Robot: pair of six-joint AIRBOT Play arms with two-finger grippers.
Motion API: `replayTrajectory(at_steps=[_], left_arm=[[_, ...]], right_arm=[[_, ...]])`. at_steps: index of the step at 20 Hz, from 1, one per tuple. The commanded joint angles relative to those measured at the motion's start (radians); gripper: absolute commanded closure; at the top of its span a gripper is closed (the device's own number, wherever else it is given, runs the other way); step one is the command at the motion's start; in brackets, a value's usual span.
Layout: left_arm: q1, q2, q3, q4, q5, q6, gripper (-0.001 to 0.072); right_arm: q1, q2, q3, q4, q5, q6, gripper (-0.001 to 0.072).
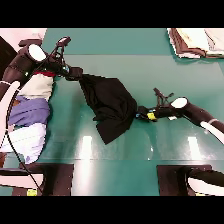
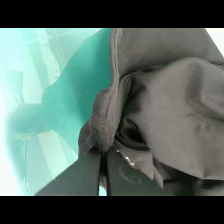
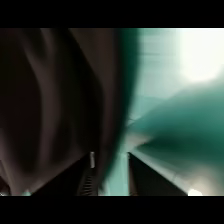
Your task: Fold the shirts.
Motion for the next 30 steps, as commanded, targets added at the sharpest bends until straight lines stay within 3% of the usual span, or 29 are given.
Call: replayTrajectory(at_steps=[1,2,6,11,20,24,30], left_arm=[[0.001,0.002,0.001,0.002,-0.015,0.0,0.0681],[0.001,0.002,0.003,0.005,-0.016,0.0,0.0681],[0.001,0.026,0.098,0.057,-0.046,0.0,0.0681],[0.001,0.214,0.3,0.061,-0.032,0.001,0.0681],[0.001,0.654,0.483,0.053,-0.014,0.008,0.0681],[0.001,0.7,0.531,0.053,-0.017,0.007,0.0682],[0.001,0.579,0.393,0.124,-0.102,-0.025,0.0681]], right_arm=[[0.045,-0.12,0.113,-0.032,-0.018,-0.018,0.062],[0.045,-0.131,0.142,-0.066,-0.006,-0.018,0.0697],[-0.002,-0.048,0.267,-0.23,0.061,-0.011,0.0698],[-0.121,0.21,0.506,-0.433,0.236,0.021,0.0698],[-0.283,0.549,0.953,-0.466,0.356,0.029,0.07],[-0.398,0.513,1.132,-0.465,0.468,0.059,0.07],[-0.404,0.241,1.317,-0.466,0.598,0.088,0.07]])
